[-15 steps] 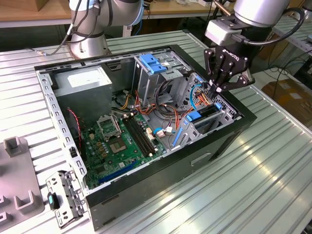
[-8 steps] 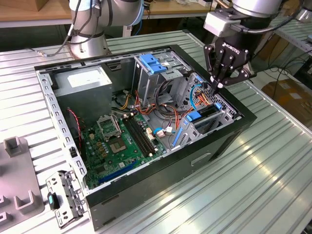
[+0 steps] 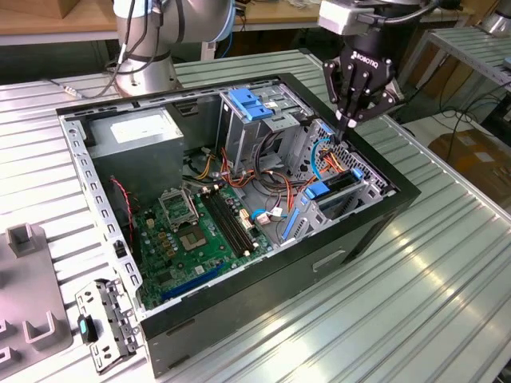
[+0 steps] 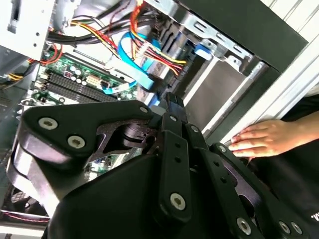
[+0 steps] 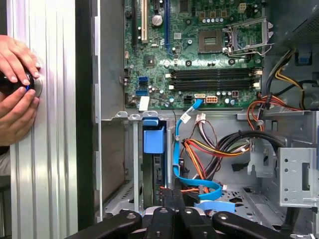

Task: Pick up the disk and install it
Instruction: 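Insert the second disk wire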

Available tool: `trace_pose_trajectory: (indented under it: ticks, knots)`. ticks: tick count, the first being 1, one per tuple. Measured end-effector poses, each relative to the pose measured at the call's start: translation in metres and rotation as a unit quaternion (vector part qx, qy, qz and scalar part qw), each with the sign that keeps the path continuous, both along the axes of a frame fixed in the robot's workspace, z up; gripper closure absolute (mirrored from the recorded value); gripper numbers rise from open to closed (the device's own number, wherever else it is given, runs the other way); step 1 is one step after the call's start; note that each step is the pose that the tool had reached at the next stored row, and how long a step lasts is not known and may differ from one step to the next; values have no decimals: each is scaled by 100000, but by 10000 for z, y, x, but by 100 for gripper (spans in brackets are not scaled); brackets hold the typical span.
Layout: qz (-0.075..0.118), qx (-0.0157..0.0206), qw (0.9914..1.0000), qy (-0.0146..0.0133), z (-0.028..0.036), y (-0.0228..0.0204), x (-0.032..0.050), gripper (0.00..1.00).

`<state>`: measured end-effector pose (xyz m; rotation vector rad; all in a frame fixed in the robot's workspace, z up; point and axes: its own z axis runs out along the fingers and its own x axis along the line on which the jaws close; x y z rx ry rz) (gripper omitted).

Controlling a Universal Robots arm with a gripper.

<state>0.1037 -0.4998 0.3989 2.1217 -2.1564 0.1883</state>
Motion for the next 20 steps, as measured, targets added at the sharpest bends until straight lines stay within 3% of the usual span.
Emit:
trace_pose_trajectory:
  ticks: [3, 5, 7, 8, 11, 12, 13, 15, 16, 17, 18, 20]
  knots:
    - [-3, -237, 99999, 345, -1, 91, 15, 89]
    - [2, -511, 99998, 363, -5, 138, 17, 89]
    - [-3, -1133, 99993, 363, -22, 188, 20, 89]
    - [-12, -1317, 99991, 362, -34, 204, 22, 83]
    - [-5, -1498, 99988, 361, -74, 234, 25, 83]
    - [-3, -1774, 99984, 361, -83, 241, 26, 83]
    - [0, -2261, 99974, 361, -89, 242, 26, 83]
    - [-9, -4796, 99884, 362, -96, 244, 26, 83]
    - [-15, -5534, 99846, 363, -99, 246, 25, 83]
    - [-19, -5846, 99828, 363, -106, 251, 25, 82]
    - [-20, -5960, 99822, 362, -113, 254, 25, 75]
    - [-22, -6111, 99812, 361, -132, 269, 26, 75]
